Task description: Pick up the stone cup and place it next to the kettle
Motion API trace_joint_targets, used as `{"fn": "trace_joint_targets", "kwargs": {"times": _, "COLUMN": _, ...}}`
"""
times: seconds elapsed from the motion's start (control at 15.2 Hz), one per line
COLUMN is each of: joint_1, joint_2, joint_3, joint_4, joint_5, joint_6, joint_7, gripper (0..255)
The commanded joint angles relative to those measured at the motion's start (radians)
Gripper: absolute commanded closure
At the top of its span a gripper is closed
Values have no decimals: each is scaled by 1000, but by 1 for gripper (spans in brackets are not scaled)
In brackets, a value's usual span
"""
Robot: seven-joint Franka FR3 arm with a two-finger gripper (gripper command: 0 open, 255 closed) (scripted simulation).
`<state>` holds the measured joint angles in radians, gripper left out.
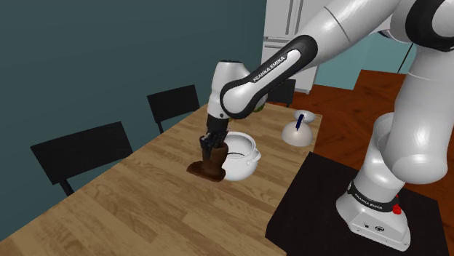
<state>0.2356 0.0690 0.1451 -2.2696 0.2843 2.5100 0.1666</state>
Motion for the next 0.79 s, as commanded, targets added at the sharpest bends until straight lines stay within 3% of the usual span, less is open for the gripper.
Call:
{"fn": "trace_joint_targets", "kwargs": {"times": 0.0, "joint_1": -1, "joint_2": -18, "joint_3": -1, "joint_4": 13, "joint_5": -7, "joint_6": -29, "joint_7": 9, "gripper": 255}}
{"fn": "trace_joint_targets", "kwargs": {"times": 0.73, "joint_1": -6, "joint_2": -98, "joint_3": -7, "joint_4": 76, "joint_5": -30, "joint_6": -171, "joint_7": 44, "gripper": 255}}
